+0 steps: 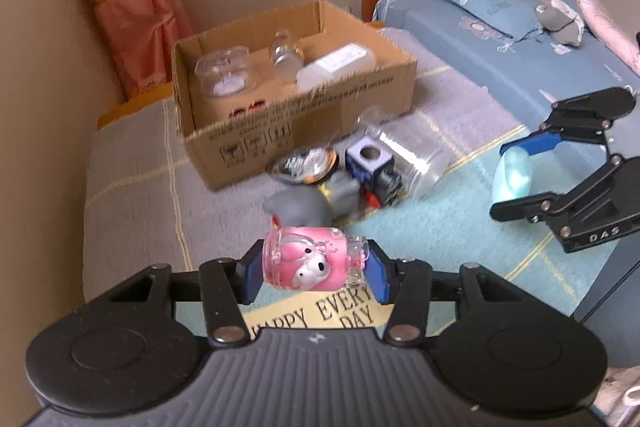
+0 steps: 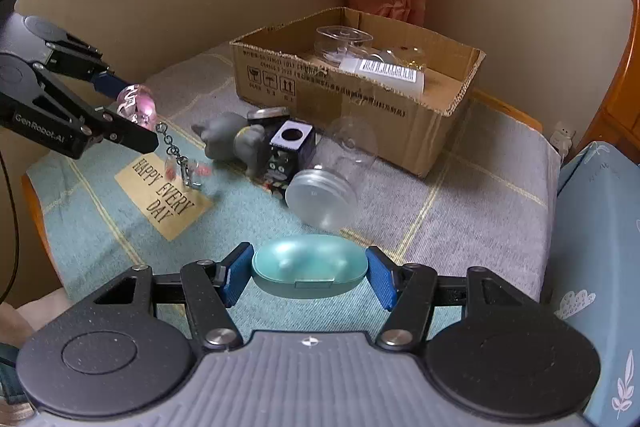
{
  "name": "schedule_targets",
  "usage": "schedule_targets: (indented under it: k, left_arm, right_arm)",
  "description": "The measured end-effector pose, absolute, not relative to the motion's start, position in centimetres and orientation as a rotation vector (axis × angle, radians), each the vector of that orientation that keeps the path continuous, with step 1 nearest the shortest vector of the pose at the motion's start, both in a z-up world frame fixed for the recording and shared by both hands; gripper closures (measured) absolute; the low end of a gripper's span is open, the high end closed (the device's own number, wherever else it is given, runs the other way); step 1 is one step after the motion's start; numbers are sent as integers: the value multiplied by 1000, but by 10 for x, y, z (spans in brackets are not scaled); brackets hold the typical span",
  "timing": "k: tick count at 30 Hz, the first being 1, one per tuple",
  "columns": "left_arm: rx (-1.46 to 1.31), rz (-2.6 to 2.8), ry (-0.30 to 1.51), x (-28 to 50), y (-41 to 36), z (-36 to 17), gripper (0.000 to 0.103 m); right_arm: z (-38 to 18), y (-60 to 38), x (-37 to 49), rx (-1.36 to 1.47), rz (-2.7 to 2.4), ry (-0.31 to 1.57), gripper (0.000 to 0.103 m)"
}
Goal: Organize rigid objects
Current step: 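Lower the pink charm into the box with the left tool while the right tool drops the case in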
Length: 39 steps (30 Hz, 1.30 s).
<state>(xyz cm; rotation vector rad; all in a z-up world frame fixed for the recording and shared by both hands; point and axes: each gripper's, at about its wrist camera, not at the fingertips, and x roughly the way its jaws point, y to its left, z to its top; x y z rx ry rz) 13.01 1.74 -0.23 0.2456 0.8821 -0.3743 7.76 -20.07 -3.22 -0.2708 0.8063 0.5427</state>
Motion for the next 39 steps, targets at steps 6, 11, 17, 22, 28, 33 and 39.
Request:
schedule_targets:
  k: [6, 11, 17, 22, 28, 33, 39]
  left_arm:
    - [250, -392, 850, 139, 16, 19, 53]
    - [270, -405, 829, 156, 11, 39, 53]
    - [295, -392, 794, 190, 7, 59, 53]
    - [303, -381, 760, 224, 5, 77, 53]
    - [330, -361, 758, 269, -4, 79, 53]
    - [343, -334, 796, 309, -9, 68, 53]
    - [329, -317, 829, 344, -15, 56, 53]
  right_arm:
    - [-18, -201, 84, -276, 558, 789, 37]
    - [-4, -199, 96, -266, 556, 760, 37]
    - [17, -193, 122, -249, 552, 710, 37]
    - [32, -179, 150, -271, 560, 678, 37]
    - [46, -160, 185, -271, 589, 646, 37]
    - [45, -140, 215, -277, 618, 653, 37]
    - [27, -122, 249, -248, 644, 691, 37]
